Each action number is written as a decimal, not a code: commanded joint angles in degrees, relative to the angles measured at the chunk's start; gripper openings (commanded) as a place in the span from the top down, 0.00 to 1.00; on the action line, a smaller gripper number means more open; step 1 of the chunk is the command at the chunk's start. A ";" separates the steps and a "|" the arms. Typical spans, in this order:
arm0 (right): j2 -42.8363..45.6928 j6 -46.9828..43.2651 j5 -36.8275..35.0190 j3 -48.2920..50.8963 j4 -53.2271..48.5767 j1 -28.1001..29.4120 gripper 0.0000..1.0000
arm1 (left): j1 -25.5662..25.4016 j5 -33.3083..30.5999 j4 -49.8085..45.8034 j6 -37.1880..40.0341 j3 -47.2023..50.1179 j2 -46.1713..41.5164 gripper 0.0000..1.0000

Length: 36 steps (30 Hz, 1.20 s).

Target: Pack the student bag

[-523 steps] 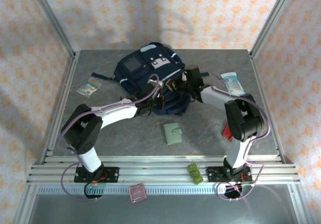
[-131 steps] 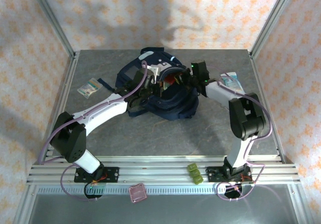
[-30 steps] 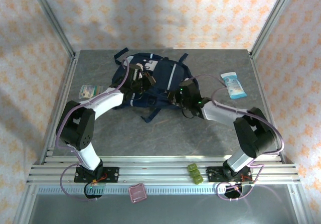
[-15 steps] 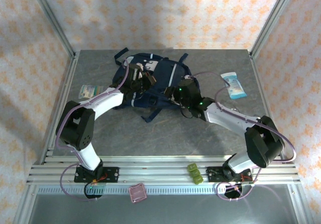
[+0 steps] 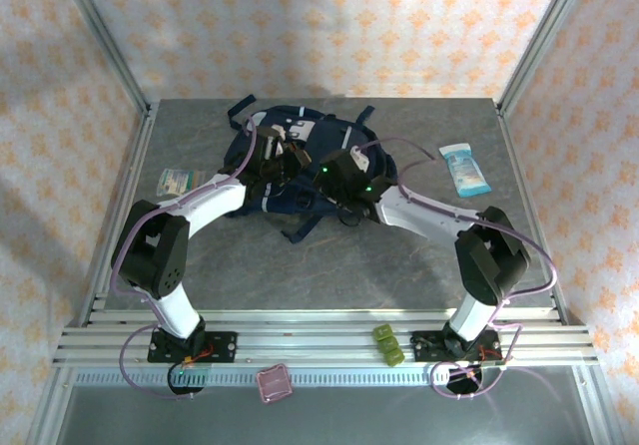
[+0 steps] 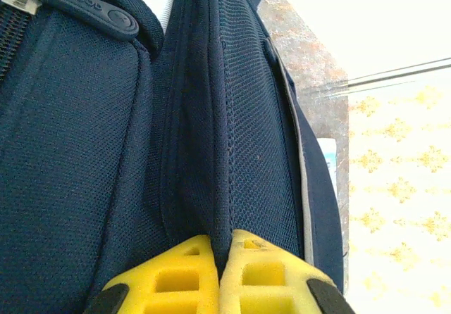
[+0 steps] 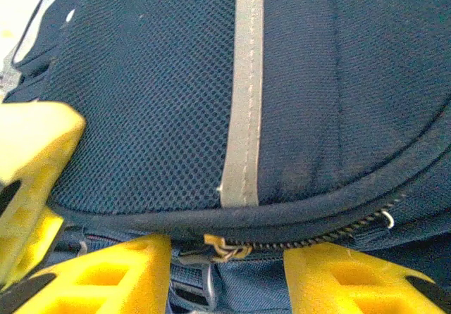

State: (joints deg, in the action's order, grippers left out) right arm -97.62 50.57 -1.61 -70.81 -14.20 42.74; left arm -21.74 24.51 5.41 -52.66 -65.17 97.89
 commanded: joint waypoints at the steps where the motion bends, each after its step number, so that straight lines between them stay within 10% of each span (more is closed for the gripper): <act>1: -1.66 3.08 -7.11 -3.02 -4.72 -0.20 0.64 | -1.03 4.93 9.71 -0.62 -0.98 -4.60 1.00; 10: -1.55 2.51 -7.93 -3.41 -8.47 -0.30 0.94 | -0.94 4.83 9.71 -0.30 -0.83 -4.29 1.00; 22: 4.72 -8.20 2.04 -0.66 -12.79 -1.29 1.00 | -0.41 4.38 8.65 1.00 0.12 -4.17 1.00; 28: 8.46 -7.93 -1.12 1.19 -16.64 -1.53 0.61 | -0.37 4.83 8.22 1.43 0.30 -4.13 1.00; 36: 9.62 -8.39 0.23 0.61 -12.83 -1.38 0.56 | -0.41 5.06 8.41 1.25 0.48 -4.15 1.00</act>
State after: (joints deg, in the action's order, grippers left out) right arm -87.90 43.20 -0.43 -68.93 -27.29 41.41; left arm -22.13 26.96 6.68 -52.45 -64.12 97.86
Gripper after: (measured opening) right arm 0.443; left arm 0.046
